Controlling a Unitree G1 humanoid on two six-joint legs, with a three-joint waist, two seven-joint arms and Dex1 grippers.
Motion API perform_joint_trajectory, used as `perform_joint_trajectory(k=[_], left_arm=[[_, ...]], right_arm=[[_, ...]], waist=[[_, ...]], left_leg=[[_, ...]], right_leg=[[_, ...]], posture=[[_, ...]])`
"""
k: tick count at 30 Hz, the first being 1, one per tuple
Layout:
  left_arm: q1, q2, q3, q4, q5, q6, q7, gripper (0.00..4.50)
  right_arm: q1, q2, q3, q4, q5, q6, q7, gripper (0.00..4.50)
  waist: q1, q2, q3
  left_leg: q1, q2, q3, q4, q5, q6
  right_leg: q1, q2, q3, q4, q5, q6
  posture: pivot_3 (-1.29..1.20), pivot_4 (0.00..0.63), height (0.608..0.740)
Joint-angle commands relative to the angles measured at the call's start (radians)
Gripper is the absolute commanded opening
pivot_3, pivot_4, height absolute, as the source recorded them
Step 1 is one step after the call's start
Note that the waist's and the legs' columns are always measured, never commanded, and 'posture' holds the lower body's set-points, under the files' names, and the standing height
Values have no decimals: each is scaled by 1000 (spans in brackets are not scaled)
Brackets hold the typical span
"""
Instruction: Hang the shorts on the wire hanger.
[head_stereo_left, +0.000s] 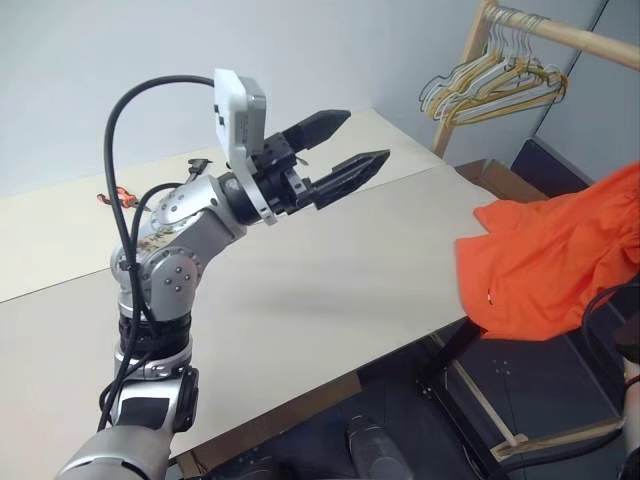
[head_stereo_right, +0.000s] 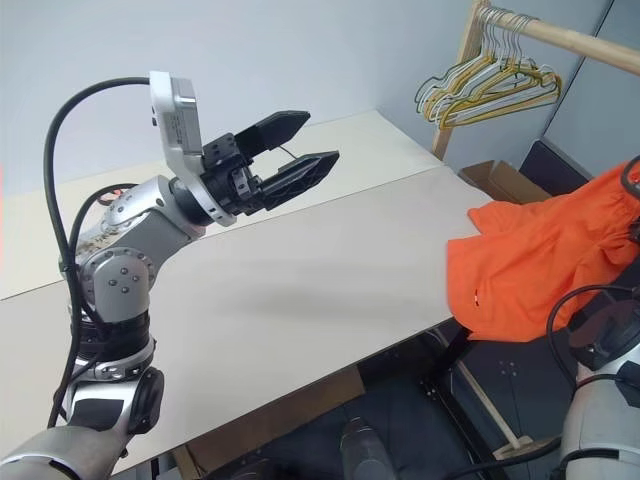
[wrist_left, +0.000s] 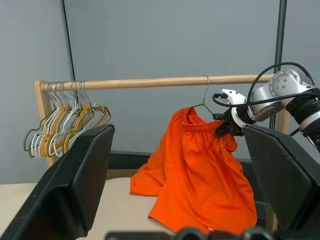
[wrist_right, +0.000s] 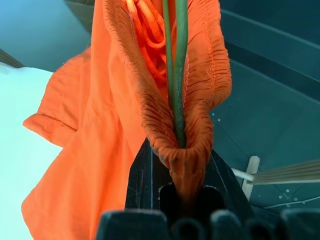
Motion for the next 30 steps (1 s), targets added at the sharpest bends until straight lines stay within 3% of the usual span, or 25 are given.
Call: perform_joint_trajectory(k=[1,2,4,15,24,30], left_arm=[[0,10,8,-35,-14,-4,3,4460],[0,10,8,-35,-13,-5,3,4500],[2,11,7,-36,-13,-5,4,4500],[3,11,6,-34,-10,-7,4,4500],[-1,10,3,-25,-11,-8,-3,4500],[0,10,2,-21,-12,-12,-7,4500]], right_arm=[[6,-2,7,-44,12,-20,15,24],[9,-1,11,-51,12,-21,18,577],[8,1,14,-58,13,-20,19,975],[21,6,15,-81,-2,-53,-1,4493],[116,37,97,-305,-30,-271,-8,4493],[261,75,162,-534,-103,-617,-28,4493]], waist=[[1,0,0],[1,0,0],[1,0,0],[1,0,0],[-1,0,0],[-2,0,0]], left_leg=[[0,0,0,0,0,0],[0,0,0,0,0,0],[0,0,0,0,0,0],[0,0,0,0,0,0],[0,0,1,0,0,0],[0,1,1,0,0,0]], right_leg=[[0,0,0,0,0,0],[0,0,0,0,0,0],[0,0,0,0,0,0],[0,0,0,0,0,0],[0,0,1,0,0,1],[-1,0,1,0,0,2]], posture=[[-270,67,740],[-270,67,740],[-269,68,740],[-271,71,740],[-281,75,740],[-284,75,740]])
